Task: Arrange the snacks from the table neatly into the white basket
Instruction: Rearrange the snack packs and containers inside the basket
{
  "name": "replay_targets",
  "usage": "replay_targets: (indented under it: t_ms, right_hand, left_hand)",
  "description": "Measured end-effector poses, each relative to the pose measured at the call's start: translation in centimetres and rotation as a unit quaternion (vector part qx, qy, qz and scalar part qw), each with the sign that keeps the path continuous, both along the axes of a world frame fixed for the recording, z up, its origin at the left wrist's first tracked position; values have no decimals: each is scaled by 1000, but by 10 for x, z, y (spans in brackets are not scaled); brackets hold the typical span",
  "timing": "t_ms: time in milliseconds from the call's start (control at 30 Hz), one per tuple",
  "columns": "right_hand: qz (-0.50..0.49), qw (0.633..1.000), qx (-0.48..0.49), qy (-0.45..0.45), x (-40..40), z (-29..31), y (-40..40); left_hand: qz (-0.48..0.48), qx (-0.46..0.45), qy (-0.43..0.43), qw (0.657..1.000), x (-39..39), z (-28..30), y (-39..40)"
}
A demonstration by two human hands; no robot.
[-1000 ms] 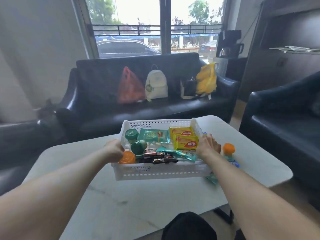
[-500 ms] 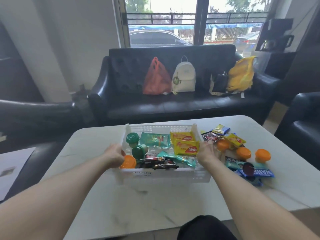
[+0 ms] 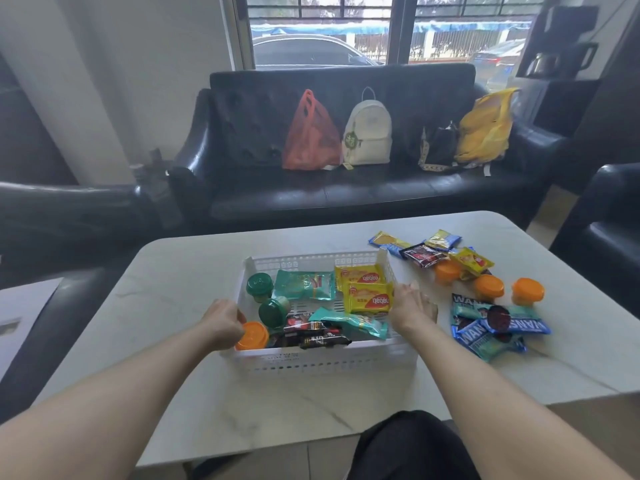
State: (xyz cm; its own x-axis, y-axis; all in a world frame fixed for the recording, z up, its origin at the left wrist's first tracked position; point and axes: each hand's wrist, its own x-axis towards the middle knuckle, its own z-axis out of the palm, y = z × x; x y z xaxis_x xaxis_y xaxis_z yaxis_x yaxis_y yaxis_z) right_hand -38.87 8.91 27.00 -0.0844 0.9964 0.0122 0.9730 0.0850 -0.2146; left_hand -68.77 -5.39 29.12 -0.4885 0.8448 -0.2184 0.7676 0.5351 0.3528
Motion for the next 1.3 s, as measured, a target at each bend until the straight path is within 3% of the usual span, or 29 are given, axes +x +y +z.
replay_targets:
  t_ms: [267,400,533,633,867,1133,1300]
  right_hand:
    - [8,999,-32,-27,1,7,-4]
    - [8,999,-28,-20,4,14,0]
    - [86,993,72,-39,9,13,9]
    - [154,985,71,-8,10,15,16]
    - [245,968,50,-32,6,10,27]
    - [275,958,7,-80,5,-7,37]
    - [282,957,16,-68,4,-13,45]
  left_hand:
    - [-13,-15,45,999,-5,-7,0]
    - [-14,72,144,987,0,-3,10]
    - [-87,155,220,959,20,4,34]
    - [-163,152,250,942,43,6,59]
    - [-270,90,225,932,90,-8,107]
    - [-317,-16,142,938,115,-29,134]
    - [-290,27,94,952,115,-39,144]
